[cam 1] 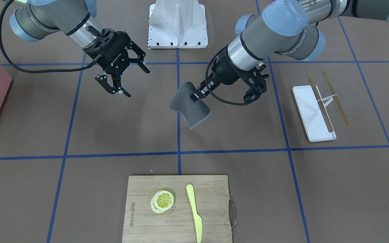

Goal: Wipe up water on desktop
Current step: 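Grasp the grey cloth with the right gripper and release it from the left gripper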

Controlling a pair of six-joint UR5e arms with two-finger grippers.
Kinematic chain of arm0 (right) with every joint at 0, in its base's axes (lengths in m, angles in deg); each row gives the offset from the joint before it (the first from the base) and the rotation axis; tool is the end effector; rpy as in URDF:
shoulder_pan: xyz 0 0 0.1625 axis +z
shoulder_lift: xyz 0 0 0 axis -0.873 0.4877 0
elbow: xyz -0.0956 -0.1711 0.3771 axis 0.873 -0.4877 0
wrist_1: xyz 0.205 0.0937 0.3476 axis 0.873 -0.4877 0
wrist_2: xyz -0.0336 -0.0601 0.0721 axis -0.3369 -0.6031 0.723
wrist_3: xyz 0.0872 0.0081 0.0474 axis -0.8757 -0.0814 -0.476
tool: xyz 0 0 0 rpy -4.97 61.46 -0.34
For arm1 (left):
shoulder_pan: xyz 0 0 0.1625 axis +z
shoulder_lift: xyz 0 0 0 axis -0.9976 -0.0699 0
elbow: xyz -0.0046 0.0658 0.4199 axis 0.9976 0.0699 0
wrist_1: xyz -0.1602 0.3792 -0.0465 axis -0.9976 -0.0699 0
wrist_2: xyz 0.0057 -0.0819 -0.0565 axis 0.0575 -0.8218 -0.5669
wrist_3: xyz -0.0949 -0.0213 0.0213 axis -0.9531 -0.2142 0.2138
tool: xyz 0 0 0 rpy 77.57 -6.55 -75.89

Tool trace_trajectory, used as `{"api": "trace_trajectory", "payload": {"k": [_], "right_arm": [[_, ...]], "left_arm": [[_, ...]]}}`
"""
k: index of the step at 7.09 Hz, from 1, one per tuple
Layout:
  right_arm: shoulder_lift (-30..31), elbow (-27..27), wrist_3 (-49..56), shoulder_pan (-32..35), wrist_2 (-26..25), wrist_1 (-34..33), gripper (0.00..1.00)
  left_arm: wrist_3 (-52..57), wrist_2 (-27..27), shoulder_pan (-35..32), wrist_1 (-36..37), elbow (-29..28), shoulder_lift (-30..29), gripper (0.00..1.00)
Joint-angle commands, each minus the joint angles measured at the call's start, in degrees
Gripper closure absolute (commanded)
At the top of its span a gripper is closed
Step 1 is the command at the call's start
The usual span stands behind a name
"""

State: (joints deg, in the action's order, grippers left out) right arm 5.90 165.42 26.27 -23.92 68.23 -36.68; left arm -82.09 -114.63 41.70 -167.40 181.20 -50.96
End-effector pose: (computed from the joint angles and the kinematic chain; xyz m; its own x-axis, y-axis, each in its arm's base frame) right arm -0.3911 -0.4139 0.2203 0.3235 -0.7978 0.5088 0.0477 0.5508 0.8333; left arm 0.4246 -0.5117 0.1243 0.0874 -0.7754 -0.6254 0.2010 0.6286 -0.7513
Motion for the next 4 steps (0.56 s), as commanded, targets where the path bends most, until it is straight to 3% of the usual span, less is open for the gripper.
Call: {"api": "trace_trajectory", "payload": {"k": [1, 4], "right_arm": [[-0.76, 0.30, -0.22, -1.29, -1.29, 0.00, 0.00], [-0.94, 0.21, -0.22, -2.17, -2.26, -0.09, 0.01]], "left_arm": [[-1.56, 0.04, 2.45, 2.56, -0.58, -3.57, 1.00], [-5.44, -0.05, 3.51, 2.64, -3.39, -7.54, 1.00]]}}
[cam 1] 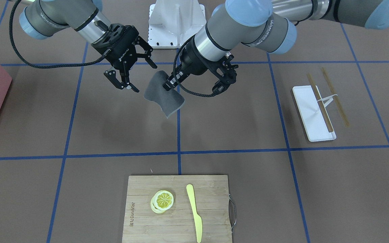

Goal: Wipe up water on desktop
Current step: 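Grasp the grey cloth with the right gripper and release it from the left gripper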

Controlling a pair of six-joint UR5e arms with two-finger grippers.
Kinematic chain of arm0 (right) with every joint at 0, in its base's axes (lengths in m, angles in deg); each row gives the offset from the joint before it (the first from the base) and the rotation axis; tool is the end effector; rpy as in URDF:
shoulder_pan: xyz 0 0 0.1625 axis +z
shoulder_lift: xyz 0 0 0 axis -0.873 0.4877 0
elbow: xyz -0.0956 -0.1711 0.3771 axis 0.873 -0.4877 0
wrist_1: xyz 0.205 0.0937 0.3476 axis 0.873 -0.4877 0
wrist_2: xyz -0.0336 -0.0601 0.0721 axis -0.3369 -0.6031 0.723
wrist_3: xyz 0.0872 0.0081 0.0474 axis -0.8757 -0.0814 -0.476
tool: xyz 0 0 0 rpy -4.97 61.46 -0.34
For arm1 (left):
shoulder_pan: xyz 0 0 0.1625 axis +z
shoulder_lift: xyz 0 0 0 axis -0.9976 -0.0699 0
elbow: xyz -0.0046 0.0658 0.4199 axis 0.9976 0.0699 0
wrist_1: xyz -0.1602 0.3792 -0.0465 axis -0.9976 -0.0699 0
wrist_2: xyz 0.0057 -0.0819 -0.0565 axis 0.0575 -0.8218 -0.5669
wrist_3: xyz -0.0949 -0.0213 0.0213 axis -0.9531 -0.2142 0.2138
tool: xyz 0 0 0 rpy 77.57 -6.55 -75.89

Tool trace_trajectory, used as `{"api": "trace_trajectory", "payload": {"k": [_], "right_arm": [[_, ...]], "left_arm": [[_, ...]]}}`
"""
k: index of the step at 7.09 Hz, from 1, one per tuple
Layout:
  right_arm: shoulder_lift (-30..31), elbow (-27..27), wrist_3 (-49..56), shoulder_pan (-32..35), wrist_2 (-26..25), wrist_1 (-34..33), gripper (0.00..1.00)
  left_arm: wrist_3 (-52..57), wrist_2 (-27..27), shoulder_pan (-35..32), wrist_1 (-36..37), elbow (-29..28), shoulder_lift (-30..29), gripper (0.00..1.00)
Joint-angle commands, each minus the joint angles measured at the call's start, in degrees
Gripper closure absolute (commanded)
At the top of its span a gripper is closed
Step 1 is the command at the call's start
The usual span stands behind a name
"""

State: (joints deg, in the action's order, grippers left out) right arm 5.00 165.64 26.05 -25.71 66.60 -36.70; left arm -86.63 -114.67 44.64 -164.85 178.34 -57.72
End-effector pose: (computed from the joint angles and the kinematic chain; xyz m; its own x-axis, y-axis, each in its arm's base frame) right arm -0.4028 -0.4040 0.2102 0.3149 -0.8051 0.5026 0.0385 0.5399 0.8408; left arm 0.4606 -0.4983 0.0682 0.1037 -0.8091 -0.5785 0.1635 0.5876 -0.7925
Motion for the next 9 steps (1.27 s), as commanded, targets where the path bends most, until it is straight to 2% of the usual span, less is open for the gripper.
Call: {"api": "trace_trajectory", "payload": {"k": [1, 2, 4, 6, 8, 9], "right_arm": [[-0.05, -0.01, -0.09, -0.73, -1.16, 0.02, 0.05], [-0.05, -0.01, -1.05, -0.74, -1.26, 0.02, 0.18], [0.04, 0.08, -2.89, -0.74, -1.17, 0.02, 0.54], [0.04, 0.16, -5.61, -0.74, -0.99, 0.19, 1.00], [0.04, 0.25, -8.51, -0.74, -0.99, 0.72, 1.00], [0.22, 0.51, -8.96, -0.65, -0.91, 0.72, 1.00]], "left_arm": [[-0.99, 0.08, 1.09, 0.09, -0.54, -0.95, 1.00], [-0.99, 0.08, 1.53, 0.09, -0.63, -0.87, 1.00], [-0.99, 1.30, 2.06, 0.09, -0.63, -0.78, 1.00], [-0.99, 2.01, 2.33, 0.09, -0.71, -0.69, 1.00], [-0.03, 2.27, 2.33, -0.08, -0.54, -0.25, 1.00], [0.50, 6.19, 2.33, 0.01, -0.28, 0.19, 0.53]]}}
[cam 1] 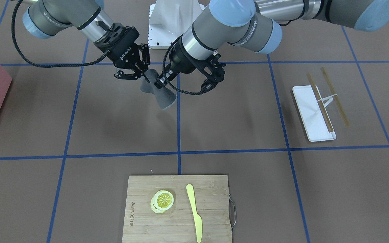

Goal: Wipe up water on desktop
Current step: 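Grasp the grey cloth with the right gripper and release it from the left gripper, then carry the cloth with the right gripper toward the pink bin while the left arm withdraws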

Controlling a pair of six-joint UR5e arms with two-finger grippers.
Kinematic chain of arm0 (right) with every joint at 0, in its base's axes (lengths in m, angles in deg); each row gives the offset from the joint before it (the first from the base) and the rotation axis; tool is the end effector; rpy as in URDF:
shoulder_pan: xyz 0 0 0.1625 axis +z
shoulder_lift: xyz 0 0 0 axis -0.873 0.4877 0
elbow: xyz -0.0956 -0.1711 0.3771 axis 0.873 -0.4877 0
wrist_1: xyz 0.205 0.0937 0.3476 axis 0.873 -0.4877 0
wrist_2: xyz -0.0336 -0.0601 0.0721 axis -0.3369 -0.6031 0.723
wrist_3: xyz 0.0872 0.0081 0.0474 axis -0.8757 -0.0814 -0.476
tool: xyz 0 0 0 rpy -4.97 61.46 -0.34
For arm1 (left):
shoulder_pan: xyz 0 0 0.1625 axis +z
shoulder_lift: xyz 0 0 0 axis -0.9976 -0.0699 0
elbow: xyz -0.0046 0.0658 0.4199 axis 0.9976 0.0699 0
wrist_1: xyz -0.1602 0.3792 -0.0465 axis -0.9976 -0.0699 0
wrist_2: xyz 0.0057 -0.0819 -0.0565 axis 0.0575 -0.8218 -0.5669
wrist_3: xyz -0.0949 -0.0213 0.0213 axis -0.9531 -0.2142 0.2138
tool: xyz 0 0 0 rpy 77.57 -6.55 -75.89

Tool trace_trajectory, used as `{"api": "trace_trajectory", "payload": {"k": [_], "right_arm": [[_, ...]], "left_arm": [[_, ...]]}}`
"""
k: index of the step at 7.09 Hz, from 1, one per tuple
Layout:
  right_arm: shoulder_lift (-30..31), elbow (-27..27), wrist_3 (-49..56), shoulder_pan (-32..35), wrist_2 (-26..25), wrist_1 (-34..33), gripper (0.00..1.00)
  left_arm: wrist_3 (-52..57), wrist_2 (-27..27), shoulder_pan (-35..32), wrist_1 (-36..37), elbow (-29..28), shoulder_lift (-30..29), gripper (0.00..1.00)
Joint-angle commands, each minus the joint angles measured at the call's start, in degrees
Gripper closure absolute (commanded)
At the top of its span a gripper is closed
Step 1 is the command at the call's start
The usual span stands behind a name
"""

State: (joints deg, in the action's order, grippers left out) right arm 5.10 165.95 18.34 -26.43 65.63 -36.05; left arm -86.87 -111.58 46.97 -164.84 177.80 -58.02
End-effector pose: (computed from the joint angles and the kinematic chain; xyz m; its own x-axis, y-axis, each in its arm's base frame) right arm -0.4050 -0.3989 0.2079 0.3139 -0.7311 0.6058 -0.0146 0.6342 0.7730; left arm 0.4827 -0.4864 0.0689 0.1007 -0.8083 -0.5801 0.1803 0.5882 -0.7884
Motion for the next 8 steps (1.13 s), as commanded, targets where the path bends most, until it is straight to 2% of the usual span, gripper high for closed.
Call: {"api": "trace_trajectory", "payload": {"k": [1, 3, 4, 6, 7, 8], "right_arm": [[0.73, 0.73, -1.25, 0.34, 0.16, -0.10, 1.00], [3.61, 1.26, -1.16, 3.04, 0.85, -0.71, 1.00], [7.90, 1.26, -0.29, 6.11, 2.43, -0.72, 1.00], [15.29, 1.96, 11.86, 12.18, 3.93, -4.04, 1.00], [17.24, 1.97, 19.50, 15.08, 3.68, -7.19, 1.00], [19.09, 1.97, 28.54, 18.67, 3.06, -11.83, 1.00]], "left_arm": [[0.83, 7.14, 0.00, 0.00, 0.61, 1.45, 0.02], [0.83, 7.18, -2.00, 1.65, 1.93, 3.74, 0.02], [2.13, 7.18, -3.58, 6.80, 3.68, 3.83, 0.02], [16.75, 7.53, -6.39, 16.92, 10.51, 6.97, 0.02], [22.31, 7.53, -8.59, 20.44, 15.25, 10.39, 0.02], [25.93, 7.53, -9.30, 21.35, 16.77, 13.03, 0.02]]}}
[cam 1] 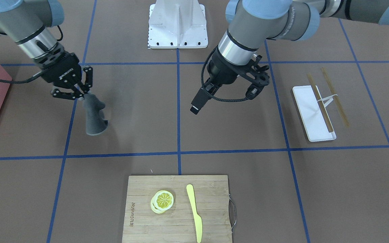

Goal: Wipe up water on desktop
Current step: 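Carry the cloth with the right gripper toward the pink bin while the left arm withdraws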

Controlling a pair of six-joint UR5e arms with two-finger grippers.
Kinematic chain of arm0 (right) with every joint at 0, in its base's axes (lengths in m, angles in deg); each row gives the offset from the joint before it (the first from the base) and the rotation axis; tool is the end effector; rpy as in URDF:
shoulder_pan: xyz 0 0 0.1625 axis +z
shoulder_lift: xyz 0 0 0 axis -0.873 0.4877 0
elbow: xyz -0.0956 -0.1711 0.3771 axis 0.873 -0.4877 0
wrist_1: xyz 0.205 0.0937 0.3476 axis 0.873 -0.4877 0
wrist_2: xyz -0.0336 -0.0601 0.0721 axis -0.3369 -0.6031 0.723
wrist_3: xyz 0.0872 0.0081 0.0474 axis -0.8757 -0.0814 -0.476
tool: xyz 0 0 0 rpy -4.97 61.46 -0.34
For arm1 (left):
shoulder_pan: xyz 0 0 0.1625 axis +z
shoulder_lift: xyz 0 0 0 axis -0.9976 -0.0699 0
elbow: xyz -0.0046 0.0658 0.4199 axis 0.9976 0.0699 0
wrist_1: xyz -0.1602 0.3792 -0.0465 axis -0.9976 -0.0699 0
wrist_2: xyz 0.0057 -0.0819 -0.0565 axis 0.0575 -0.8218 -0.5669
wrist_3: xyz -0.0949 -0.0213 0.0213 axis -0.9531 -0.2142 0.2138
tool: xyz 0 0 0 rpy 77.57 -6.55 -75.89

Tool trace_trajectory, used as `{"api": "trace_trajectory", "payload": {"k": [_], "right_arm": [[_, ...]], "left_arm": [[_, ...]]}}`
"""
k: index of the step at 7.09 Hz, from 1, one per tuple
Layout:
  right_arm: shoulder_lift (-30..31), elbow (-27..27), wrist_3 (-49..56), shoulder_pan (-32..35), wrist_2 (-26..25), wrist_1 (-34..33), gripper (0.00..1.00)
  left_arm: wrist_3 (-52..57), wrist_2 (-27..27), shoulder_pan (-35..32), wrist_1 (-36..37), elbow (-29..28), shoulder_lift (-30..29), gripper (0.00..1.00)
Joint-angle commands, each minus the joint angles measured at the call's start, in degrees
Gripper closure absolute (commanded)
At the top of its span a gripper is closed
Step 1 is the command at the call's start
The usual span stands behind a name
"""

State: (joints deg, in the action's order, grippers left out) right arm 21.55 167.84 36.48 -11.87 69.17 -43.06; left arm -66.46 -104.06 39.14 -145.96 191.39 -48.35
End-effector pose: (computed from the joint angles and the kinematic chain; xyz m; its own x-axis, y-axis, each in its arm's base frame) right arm -0.2696 -0.4538 0.3636 0.5635 -0.7022 0.4352 0.2103 0.6313 0.7465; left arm 0.3698 -0.5187 0.1346 0.1659 -0.7026 -0.6920 0.4575 0.6765 -0.5771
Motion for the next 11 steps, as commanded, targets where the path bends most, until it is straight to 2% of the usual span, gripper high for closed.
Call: {"api": "trace_trajectory", "payload": {"k": [1, 3, 6, 9, 11], "right_arm": [[6.14, -0.10, 17.97, 4.49, -2.57, -7.82, 1.00], [6.88, -1.07, 20.69, 0.57, -7.15, -12.22, 1.00], [2.15, -1.42, 17.81, -8.83, -6.81, -20.57, 1.00], [-0.68, -0.63, -0.08, -20.08, -6.29, -19.99, 1.00], [-3.14, 2.25, -10.45, -25.36, -3.83, -19.90, 1.00]], "left_arm": [[7.21, 0.01, -2.53, 2.48, 3.29, 4.87, 0.02], [13.96, -0.26, -5.43, 2.83, 5.30, 7.77, 0.02], [18.99, -0.26, -7.28, 2.83, 5.31, 10.86, 0.02], [21.02, -0.26, -8.85, 2.83, 4.78, 11.83, 0.02], [24.44, -0.17, -9.48, 2.92, 4.87, 12.97, 0.02]]}}
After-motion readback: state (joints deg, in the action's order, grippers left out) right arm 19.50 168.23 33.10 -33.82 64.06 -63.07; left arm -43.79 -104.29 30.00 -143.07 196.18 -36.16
